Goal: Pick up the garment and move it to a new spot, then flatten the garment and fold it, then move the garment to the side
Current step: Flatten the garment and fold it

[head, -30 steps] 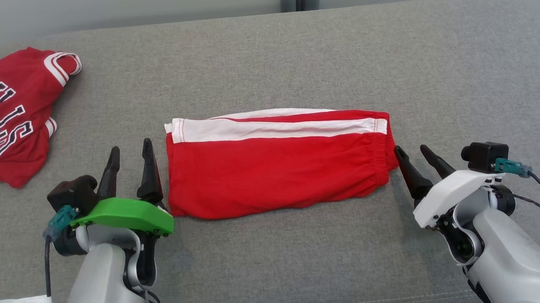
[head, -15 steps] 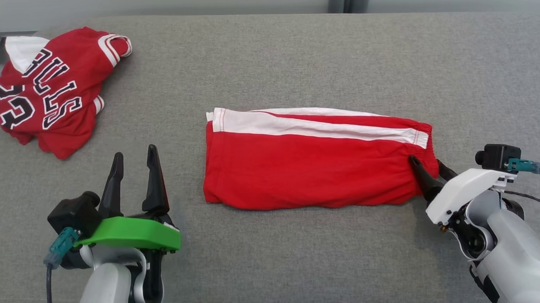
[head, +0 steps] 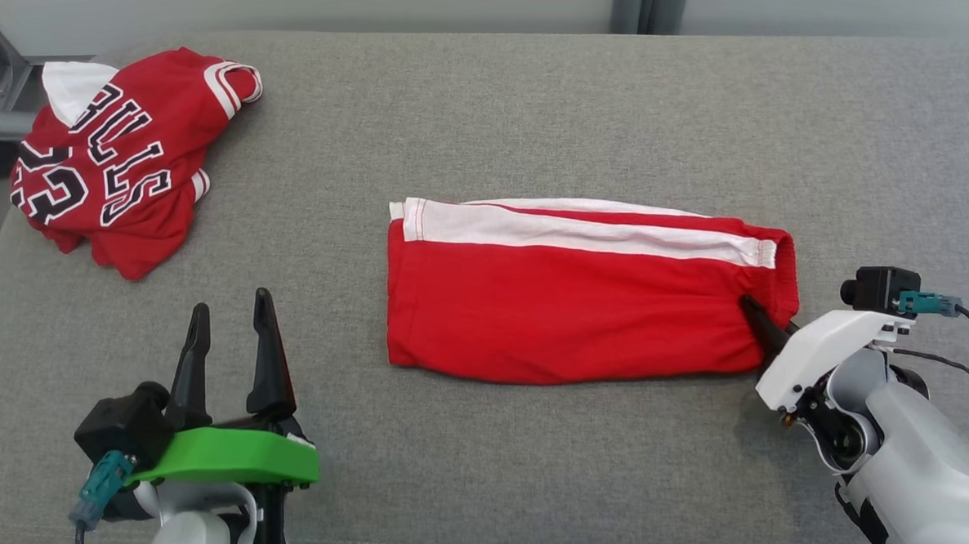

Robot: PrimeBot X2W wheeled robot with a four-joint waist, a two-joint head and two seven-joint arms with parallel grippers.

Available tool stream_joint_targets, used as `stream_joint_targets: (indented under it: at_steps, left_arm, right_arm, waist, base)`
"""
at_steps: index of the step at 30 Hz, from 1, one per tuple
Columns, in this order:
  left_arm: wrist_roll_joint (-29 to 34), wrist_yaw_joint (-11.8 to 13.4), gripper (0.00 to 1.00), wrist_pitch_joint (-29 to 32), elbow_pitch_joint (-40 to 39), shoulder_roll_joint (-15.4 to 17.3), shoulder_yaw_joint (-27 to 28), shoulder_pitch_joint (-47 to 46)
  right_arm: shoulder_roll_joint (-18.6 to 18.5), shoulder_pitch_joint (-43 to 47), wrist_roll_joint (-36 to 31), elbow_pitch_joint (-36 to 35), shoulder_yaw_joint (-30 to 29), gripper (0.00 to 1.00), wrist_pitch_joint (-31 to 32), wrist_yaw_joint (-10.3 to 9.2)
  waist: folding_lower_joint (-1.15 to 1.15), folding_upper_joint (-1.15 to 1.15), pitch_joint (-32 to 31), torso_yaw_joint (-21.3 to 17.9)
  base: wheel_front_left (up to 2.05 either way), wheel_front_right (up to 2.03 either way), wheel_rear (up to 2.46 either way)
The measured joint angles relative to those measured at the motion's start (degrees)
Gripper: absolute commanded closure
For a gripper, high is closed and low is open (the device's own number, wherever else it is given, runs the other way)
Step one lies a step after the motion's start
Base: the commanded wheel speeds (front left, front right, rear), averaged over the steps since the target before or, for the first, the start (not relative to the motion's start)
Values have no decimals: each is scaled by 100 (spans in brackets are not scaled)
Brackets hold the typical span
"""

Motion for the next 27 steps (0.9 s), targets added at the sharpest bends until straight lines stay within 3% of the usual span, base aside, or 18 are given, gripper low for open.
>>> stream_joint_targets:
  at_steps: [7, 17, 27]
  left_arm:
    - [100, 48, 0, 0, -256, 13, 56, 299]
    - [100, 48, 0, 0, -409, 20, -75, 394]
    - [97, 49, 0, 0, -464, 35, -292, 394]
  right_arm:
    - [-178, -62, 1, 7, -8, 100, -1, 53]
    - [-1042, -373, -47, -21, -180, 100, 115, 54]
    - [-779, -537, 18, -434, 180, 100, 460, 60]
  waist:
    - [0, 0, -59, -250]
    - [0, 0, -65, -632]
    - [0, 0, -66, -794]
  base:
    - [0, 0, 0]
    - [0, 0, 0]
    - [0, 0, 0]
